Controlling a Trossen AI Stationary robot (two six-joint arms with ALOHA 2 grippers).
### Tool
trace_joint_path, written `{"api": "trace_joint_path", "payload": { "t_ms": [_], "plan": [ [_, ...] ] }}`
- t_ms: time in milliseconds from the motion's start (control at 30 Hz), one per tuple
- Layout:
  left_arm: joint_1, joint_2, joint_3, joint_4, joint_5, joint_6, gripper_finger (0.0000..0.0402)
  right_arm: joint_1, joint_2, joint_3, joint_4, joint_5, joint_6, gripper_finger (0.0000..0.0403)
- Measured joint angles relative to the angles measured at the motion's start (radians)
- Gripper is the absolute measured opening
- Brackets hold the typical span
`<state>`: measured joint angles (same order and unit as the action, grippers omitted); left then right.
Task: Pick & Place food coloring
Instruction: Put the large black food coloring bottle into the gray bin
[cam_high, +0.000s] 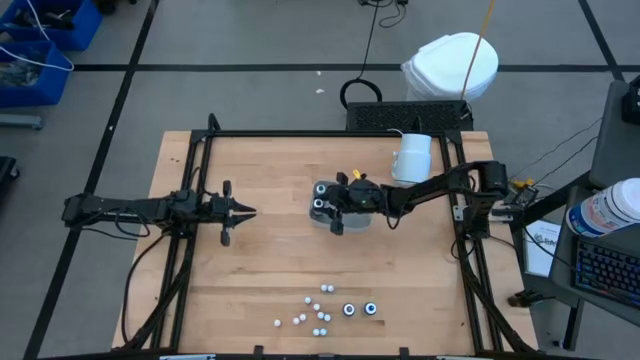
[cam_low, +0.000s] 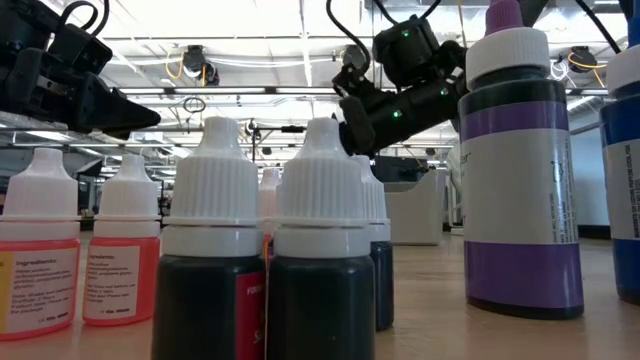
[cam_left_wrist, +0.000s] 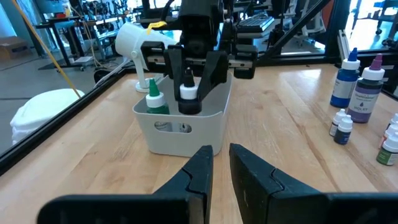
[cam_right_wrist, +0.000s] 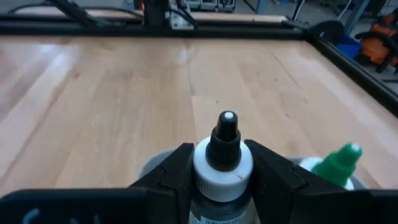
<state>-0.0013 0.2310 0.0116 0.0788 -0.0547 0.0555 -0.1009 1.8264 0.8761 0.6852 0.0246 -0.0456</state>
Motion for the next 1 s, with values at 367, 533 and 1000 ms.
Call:
{"api": "trace_joint_path", "payload": {
  "t_ms": [367,533,1000],
  "plan": [
    [0.0,0.0,0.0,0.0,0.0,0.001,0.0063,0.0,0.006,0.0,-0.012,0.0,-0.004,0.0117],
    [0.0,0.0,0.0,0.0,0.0,0.001,0.0063,0.0,0.006,0.0,-0.023,0.0,-0.009,0.0119],
    [0.0,0.0,0.0,0.0,0.0,0.0,0.0063,-0.003,0.006,0.0,-0.04,0.0,-0.023,0.0122]
  ]
}}
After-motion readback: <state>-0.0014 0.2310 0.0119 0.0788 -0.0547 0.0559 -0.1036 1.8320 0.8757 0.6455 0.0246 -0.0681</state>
